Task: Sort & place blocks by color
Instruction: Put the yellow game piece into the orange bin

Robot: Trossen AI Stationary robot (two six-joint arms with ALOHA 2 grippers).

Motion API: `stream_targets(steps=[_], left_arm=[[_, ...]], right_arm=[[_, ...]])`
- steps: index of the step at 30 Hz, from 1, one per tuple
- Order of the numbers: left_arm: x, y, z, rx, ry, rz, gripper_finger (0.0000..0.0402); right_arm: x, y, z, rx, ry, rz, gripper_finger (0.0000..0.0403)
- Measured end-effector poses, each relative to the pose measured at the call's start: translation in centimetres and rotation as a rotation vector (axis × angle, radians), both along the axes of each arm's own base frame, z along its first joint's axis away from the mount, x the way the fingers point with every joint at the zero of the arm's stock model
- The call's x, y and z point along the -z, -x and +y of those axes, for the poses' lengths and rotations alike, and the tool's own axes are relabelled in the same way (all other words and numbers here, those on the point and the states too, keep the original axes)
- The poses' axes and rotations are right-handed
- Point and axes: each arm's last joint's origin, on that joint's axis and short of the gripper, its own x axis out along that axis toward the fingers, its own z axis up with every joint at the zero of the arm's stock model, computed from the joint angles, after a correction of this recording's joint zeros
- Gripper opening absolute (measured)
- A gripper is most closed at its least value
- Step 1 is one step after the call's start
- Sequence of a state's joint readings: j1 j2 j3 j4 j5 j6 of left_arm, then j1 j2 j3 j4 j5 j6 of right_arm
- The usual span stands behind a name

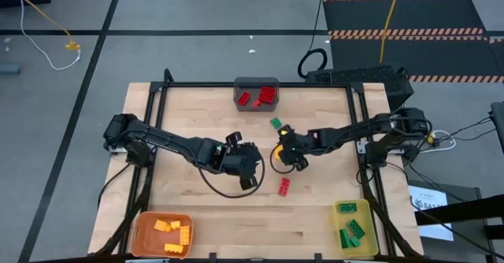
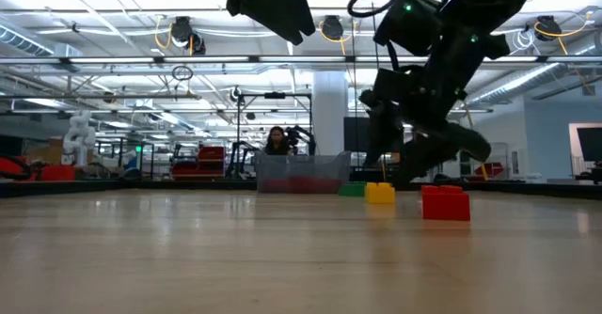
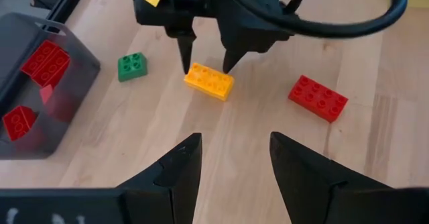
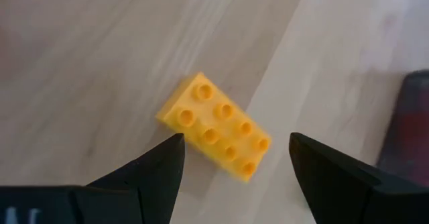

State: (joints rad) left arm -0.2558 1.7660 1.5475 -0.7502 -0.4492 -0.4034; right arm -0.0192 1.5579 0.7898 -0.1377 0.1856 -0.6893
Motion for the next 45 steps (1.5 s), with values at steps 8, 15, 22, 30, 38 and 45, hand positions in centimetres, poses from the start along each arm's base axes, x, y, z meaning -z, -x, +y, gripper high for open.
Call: stream_targets(steps=[8,15,22,30,38,45], left_arm=[[0.0,0.0,0.0,0.003,-0.004,0.006,0.0177],[0.0,0.0,0.0,0.004,-0.004,0.005,0.0177],[0.0,0.1,0.0,0.006,-0.004,0.006,0.0177],[0.0,0.1,0.0,0.005,-0.002,0.004,0.0177],[0.0,0.1,-0.3,0.009,0.000,0.003,0.0177],[0.0,0.1,-0.3,0.011,-0.002,0.004,0.0177]], right_arm=[[0.9,-0.6,-0.3,-0.069,-0.068,-0.007,0.0258],[2.5,-1.7,0.7,0.048,-0.163,-0.049,0.0258],[2.0,-2.6,1.6,0.149,-0.223,-0.098,0.0246],[2.1,-2.2,1.4,0.138,-0.188,-0.045,0.0193],[2.3,-1.8,0.1,0.184,-0.189,0.001,0.0186],[1.9,-1.6,0.4,0.177,-0.184,0.007,0.0130]])
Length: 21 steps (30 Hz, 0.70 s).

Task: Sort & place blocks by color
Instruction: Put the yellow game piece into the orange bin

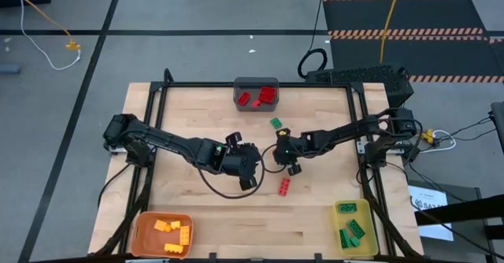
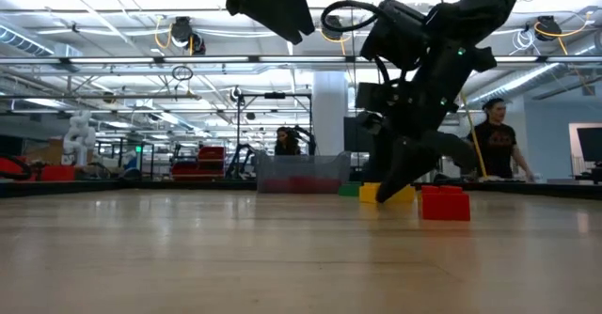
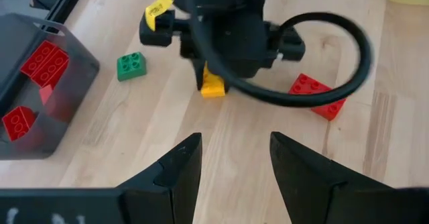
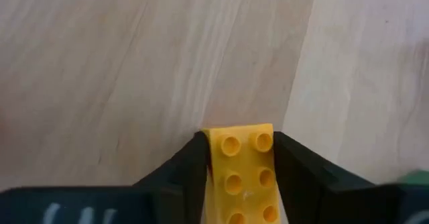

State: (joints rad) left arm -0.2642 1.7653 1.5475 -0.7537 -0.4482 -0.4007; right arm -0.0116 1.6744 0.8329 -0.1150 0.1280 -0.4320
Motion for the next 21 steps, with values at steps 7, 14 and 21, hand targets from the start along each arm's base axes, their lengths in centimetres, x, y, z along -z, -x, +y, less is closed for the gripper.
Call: stream_targets(steps=[7,14,21], left_arm=[[0.2,0.1,0.8,0.007,-0.031,0.051,0.0177],[0.3,0.1,2.1,-0.014,-0.054,0.075,0.0177],[-0.1,-0.6,2.5,0.069,-0.140,0.045,0.0177]], right_arm=[[-4.3,0.7,1.3,-0.063,0.015,-0.167,0.0115],[-11.6,3.2,2.3,-0.100,0.008,-0.487,0.0115],[-16.8,5.8,3.7,-0.179,-0.041,-0.785,0.0115]])
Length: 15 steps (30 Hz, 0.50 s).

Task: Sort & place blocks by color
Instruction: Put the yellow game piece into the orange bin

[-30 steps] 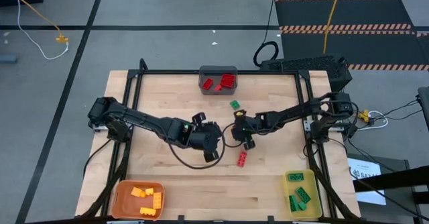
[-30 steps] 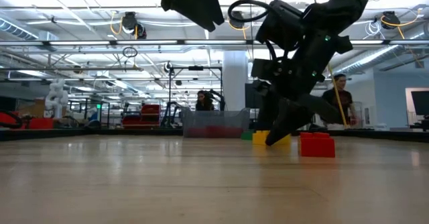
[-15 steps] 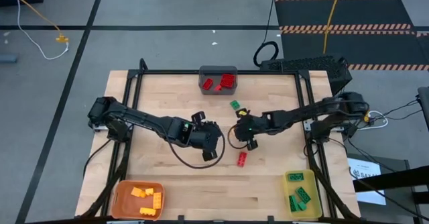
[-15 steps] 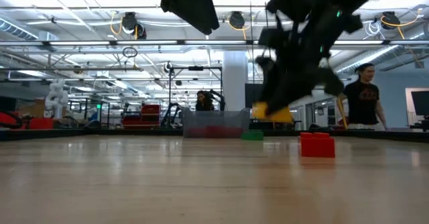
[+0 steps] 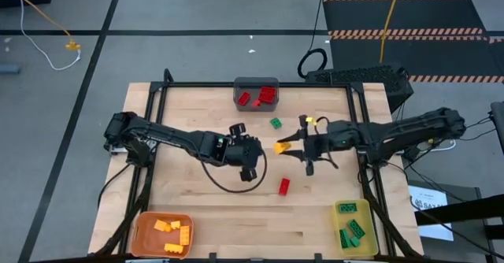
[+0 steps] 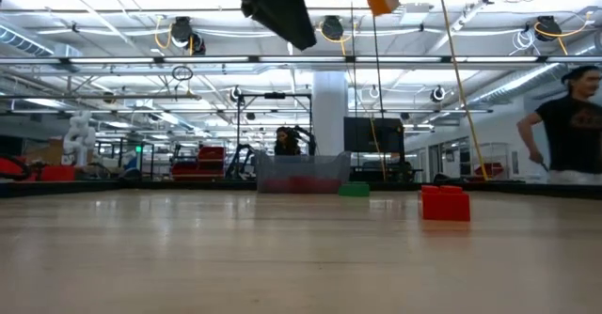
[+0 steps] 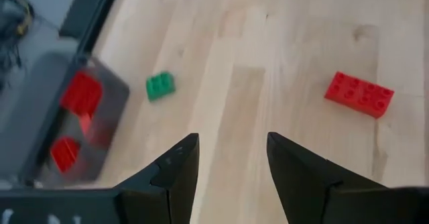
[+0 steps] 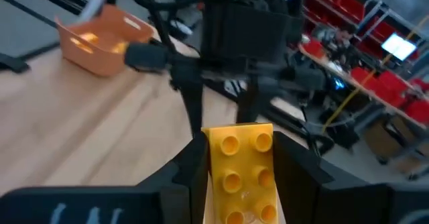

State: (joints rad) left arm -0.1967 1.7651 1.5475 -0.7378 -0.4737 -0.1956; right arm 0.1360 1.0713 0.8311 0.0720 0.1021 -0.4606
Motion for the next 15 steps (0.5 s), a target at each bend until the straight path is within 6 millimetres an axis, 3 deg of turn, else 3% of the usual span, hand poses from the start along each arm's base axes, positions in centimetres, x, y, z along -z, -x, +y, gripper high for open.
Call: stream_targets(steps=[8,15], left_arm=[[0.8,-1.9,-0.4,0.218,-0.198,0.005,0.0188],[2.5,-3.8,-0.6,0.281,-0.294,0.002,0.0258]], right_arm=[[0.0,-0.1,1.9,-0.176,-0.031,-0.015,0.0115],[0.0,0.1,3.4,-0.287,-0.011,-0.027,0.0115]])
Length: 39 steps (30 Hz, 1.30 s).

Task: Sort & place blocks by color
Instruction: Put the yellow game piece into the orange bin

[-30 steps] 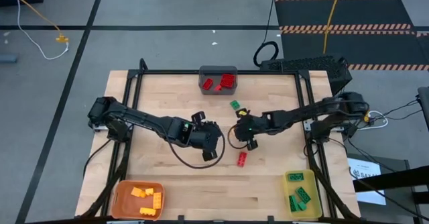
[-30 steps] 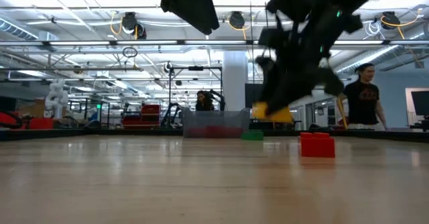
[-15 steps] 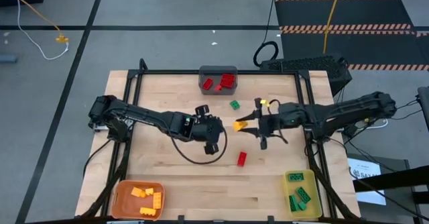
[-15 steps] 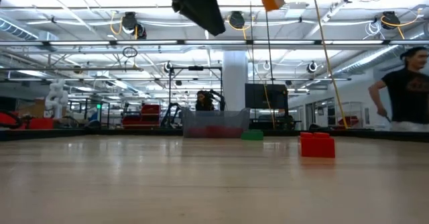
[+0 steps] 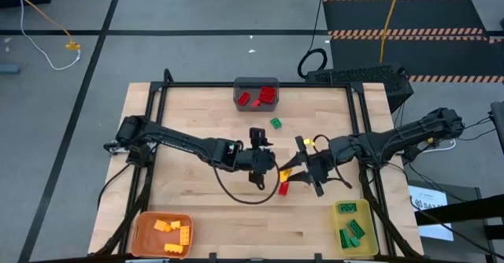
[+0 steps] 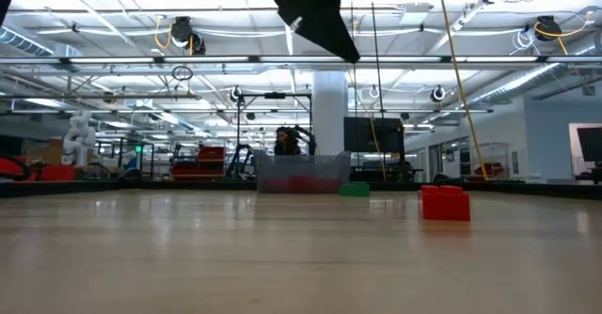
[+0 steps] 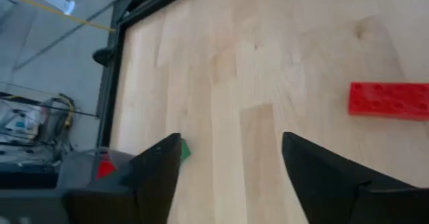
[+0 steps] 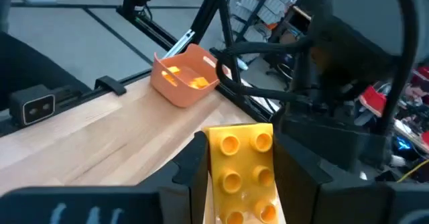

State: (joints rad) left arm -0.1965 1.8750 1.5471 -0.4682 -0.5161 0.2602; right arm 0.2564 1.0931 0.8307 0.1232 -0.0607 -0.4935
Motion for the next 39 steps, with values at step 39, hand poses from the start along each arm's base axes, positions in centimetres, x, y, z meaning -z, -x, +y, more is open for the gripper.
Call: stream_targets(steps=[39], left_arm=[[-1.4,-1.1,-3.7,0.285,-0.230,-0.131,0.0291]], right_arm=[[4.3,0.3,-1.8,0.255,-0.282,0.179,0.0116]])
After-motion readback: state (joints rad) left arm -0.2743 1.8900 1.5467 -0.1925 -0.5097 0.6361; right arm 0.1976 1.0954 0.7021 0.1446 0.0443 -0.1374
